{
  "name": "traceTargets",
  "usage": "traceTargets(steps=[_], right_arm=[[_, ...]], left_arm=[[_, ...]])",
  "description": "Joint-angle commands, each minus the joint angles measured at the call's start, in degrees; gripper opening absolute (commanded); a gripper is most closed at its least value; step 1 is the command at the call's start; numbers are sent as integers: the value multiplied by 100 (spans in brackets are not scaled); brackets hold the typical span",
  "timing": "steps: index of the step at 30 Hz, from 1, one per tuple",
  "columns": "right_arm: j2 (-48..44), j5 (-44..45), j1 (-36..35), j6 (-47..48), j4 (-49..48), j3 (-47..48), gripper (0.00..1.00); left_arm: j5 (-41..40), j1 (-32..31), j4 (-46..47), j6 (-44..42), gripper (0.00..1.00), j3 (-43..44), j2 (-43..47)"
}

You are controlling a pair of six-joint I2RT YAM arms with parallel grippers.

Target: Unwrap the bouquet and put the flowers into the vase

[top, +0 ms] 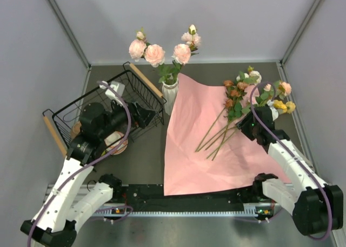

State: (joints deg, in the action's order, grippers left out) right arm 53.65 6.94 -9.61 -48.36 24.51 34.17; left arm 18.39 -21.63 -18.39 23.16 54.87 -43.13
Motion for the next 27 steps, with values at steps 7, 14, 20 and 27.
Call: traceTargets(steps=[7, 14, 20, 27], right_arm=[[603, -650, 55, -543, -1492, -798, 42], [1261, -676, 64, -534, -2012, -895, 20], [1132, -713, 55, -376, -1566, -702, 0], [-1161, 88, 64, 570, -388, -307, 0]], left_arm=[[1948, 1, 1509, 1620, 89, -1197, -125], [1870, -412, 1919, 1868, 82, -1392, -564], [1668, -720, 1901, 1815, 82, -1286, -669], [1702, -1027, 2111, 1815, 86, -1040, -1039]])
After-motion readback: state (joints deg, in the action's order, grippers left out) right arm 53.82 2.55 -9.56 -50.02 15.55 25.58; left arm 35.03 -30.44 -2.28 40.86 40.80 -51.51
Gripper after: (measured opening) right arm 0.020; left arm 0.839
